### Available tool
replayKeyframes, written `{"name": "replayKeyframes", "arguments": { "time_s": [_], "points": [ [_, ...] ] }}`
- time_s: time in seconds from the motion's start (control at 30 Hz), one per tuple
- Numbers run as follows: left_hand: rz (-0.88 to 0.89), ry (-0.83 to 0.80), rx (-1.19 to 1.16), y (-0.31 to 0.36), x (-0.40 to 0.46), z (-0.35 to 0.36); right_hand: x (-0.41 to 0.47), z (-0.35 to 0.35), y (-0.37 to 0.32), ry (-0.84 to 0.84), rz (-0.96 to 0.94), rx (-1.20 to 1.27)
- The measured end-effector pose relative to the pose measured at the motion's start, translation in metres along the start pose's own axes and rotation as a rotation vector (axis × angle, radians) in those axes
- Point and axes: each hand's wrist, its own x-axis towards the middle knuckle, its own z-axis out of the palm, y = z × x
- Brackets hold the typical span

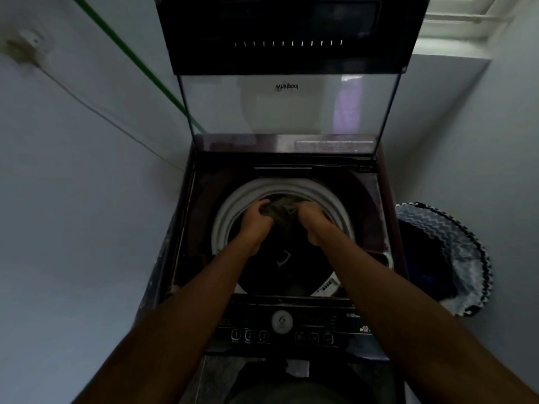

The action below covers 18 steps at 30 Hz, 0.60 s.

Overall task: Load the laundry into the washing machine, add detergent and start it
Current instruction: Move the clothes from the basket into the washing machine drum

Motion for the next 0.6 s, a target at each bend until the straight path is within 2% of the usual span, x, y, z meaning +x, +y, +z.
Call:
{"name": "replayKeyframes", "arguments": {
  "time_s": [0.07,0.23,0.37,0.6],
  "points": [
    [0.010,-0.013,0.103,-0.002,0.001,-0.004,0.005,0.004,0.003,0.030,0.001,-0.048],
    [0.030,-0.088,0.129,0.003,0.006,0.010,-0.001,-0.008,0.006,0.041,-0.023,-0.065],
    [0.148,-0.195,0.131,0.017,-0.001,0.038,-0.003,-0.029,0.000,0.084,-0.129,-0.021],
    [0.341,-0.247,0.184,0.035,-0.004,0.103,-0.017,-0.093,-0.016,0.270,-0.299,0.047]
  ]
}}
